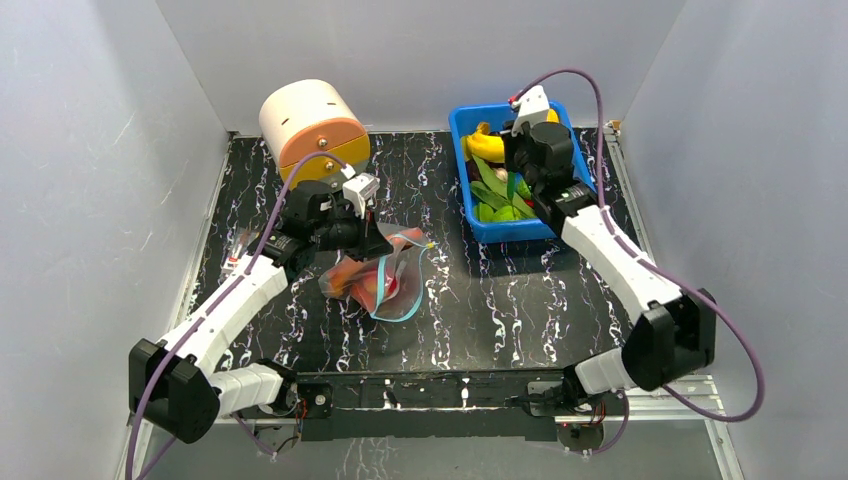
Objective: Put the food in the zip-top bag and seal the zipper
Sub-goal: Pick up the fake vegetable from the bin, then place the fake vegetable in the zipper food storage bag.
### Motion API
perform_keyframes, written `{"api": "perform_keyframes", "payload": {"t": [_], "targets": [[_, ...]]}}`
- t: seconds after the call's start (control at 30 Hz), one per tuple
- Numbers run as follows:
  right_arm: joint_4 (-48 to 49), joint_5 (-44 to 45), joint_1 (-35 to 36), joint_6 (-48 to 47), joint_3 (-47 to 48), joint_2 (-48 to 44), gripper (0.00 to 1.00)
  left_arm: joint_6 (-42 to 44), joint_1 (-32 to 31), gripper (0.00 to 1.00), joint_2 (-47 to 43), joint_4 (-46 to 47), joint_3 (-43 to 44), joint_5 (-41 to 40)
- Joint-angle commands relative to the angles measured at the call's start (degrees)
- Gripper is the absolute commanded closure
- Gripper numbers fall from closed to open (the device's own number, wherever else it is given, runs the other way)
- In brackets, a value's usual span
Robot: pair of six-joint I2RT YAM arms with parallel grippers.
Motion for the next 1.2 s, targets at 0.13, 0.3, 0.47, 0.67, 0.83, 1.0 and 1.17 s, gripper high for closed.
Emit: {"api": "perform_keyframes", "payload": {"t": [0.13, 0.3, 0.47, 0.67, 0.83, 1.0, 1.17], "targets": [[-1.25, -6.04, 2.04, 6.82, -1.78, -10.75, 1.00, -6.53, -0.12, 1.00, 0.12, -0.06, 3.87, 2.25], [-1.39, -12.21, 4.12, 10.77, -3.69, -15.57, 1.00, -9.47, -0.12, 1.00, -0.53, -1.04, 4.60, -0.70], [0.00, -17.52, 8.50, 13.31, -6.44, -19.17, 1.00, -11.90, -0.12, 1.00, -0.36, -2.62, 6.20, -3.23], [6.05, -22.81, 13.94, 16.97, -9.87, -22.73, 1.00, -13.67, -0.12, 1.00, 0.18, -2.69, 7.75, -3.94], [14.01, -25.92, 16.29, 19.37, -14.09, -26.38, 1.00, -15.30, -0.13, 1.00, 0.94, -3.82, 8.81, -3.88], [18.03, -28.24, 17.60, 18.93, -15.41, -27.35, 1.00, -19.21, -0.12, 1.00, -0.41, -1.47, 7.37, -3.80], [20.70, -28.58, 19.35, 23.71, -15.57, -25.89, 1.00, -21.07, -0.12, 1.00, -0.92, -0.88, 7.22, -3.96]]}}
